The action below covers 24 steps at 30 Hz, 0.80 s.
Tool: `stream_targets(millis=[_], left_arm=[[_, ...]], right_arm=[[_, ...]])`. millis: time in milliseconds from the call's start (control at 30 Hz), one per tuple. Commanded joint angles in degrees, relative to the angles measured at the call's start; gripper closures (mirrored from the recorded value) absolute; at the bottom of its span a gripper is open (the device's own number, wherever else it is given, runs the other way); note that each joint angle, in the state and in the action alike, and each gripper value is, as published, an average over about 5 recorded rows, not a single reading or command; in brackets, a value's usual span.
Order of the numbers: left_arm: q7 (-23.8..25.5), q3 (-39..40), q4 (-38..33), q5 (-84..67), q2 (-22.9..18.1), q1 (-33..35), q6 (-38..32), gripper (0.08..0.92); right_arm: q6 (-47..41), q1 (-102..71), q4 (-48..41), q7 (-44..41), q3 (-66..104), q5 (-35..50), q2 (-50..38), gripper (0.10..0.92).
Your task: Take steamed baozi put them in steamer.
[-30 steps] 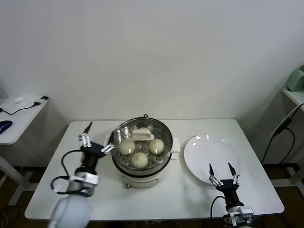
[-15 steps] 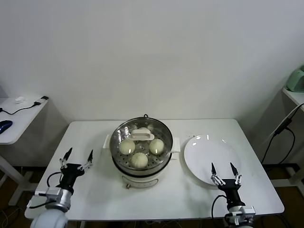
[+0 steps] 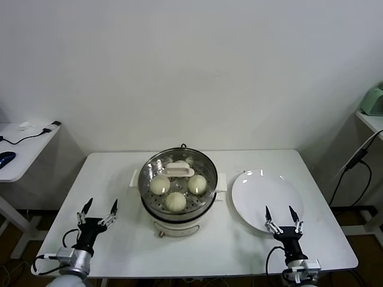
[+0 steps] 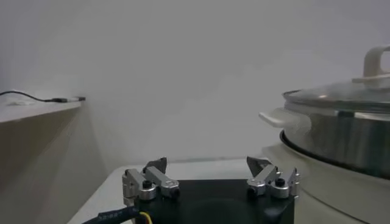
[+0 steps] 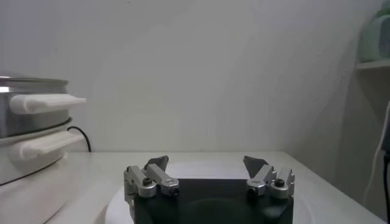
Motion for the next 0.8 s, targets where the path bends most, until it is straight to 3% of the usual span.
stream_targets(millis=[33,800], left_arm=[[0.12,0.34,1.45,-2.12,0.01,0.61,-1.93,0.177],[-0.29,0.41,-0.23,0.68,-0.55,1.68,-1.83,0.177]], right_arm=[[-0.41,-0.17,0.02,-0.38,0.06,0.05,0.23,0.203],[-0.64,-0.44,0.06,-0.30,-0.82,-0.49,0.72,0.203]])
